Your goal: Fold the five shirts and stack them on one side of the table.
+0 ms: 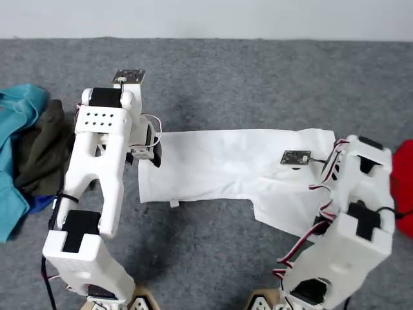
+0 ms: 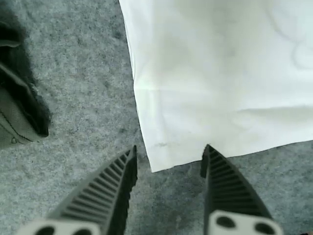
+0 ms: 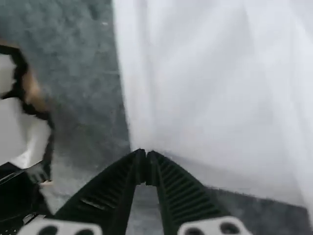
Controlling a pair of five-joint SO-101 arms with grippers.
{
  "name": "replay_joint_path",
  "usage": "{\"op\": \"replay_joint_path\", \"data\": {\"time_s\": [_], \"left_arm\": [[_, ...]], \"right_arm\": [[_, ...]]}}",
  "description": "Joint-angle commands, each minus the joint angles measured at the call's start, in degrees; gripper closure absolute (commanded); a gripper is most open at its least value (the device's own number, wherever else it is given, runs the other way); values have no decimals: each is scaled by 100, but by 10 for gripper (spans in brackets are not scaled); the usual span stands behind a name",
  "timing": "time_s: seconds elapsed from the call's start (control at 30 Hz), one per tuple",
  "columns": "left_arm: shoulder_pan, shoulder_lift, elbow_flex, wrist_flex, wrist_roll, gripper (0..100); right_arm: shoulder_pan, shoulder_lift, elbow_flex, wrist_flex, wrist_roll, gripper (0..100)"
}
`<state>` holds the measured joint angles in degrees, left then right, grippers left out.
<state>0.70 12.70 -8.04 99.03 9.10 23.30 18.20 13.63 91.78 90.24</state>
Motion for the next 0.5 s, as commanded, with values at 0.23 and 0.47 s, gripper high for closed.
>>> {"op": "replay_joint_path", "data": {"time_s": [0.23, 0.47], "left_arm": [[44, -290, -13, 167, 53, 797], [44, -308, 198, 167, 53, 797]], "right_arm": [[-127, -1332, 545, 1059, 237, 583], [-180, -1402, 1204, 778, 818, 659]]}}
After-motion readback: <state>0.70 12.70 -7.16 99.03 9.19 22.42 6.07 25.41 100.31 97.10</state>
